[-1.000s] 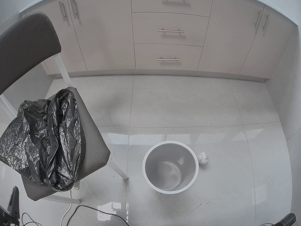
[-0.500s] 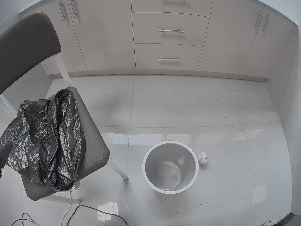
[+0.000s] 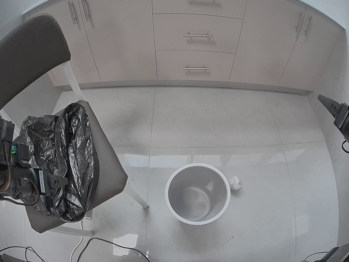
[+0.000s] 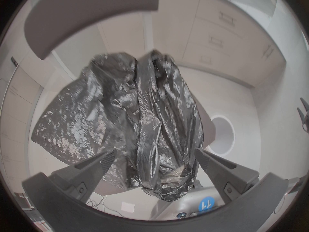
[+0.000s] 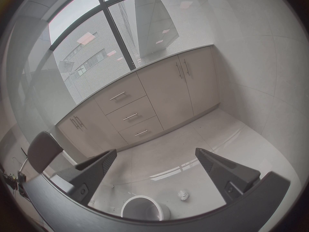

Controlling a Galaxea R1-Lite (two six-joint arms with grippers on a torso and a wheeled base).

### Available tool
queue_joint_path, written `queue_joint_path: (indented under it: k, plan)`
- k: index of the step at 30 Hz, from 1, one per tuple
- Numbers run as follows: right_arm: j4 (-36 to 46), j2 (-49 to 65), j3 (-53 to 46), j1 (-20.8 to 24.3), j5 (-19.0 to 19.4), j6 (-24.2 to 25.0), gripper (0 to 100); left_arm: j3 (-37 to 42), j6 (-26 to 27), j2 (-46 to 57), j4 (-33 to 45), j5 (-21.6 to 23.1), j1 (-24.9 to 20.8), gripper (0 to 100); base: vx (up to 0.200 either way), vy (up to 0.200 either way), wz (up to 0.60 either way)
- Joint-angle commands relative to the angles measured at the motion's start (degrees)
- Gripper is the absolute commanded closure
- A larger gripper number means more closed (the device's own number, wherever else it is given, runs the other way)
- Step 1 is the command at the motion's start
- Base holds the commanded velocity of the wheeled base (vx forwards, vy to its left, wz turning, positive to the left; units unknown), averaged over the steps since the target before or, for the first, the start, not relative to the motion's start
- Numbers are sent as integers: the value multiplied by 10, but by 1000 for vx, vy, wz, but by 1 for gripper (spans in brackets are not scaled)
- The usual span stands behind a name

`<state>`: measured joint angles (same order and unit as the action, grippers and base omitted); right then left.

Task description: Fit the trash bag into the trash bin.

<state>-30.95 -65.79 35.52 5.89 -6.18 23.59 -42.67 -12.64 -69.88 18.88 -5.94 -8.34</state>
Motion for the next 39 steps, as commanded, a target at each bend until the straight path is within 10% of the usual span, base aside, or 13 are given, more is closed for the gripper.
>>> queue_joint_path:
  k: [1, 32, 33, 39]
  plan:
    - [-12, -46, -12, 18, -5, 1, 0, 3, -3, -56, 8, -2, -20, 0, 0, 0, 0]
    - [-20, -40, -19, 25, -5, 2, 0, 64, 1, -91, -24, -4, -19, 0, 0, 0, 0]
    - [-20, -41, -19, 25, -5, 2, 0, 65, 1, -90, -24, -5, -19, 100, 0, 0, 0]
    - [-20, -42, -20, 25, -5, 6, 0, 69, 0, -82, -24, -14, -20, 100, 0, 0, 0]
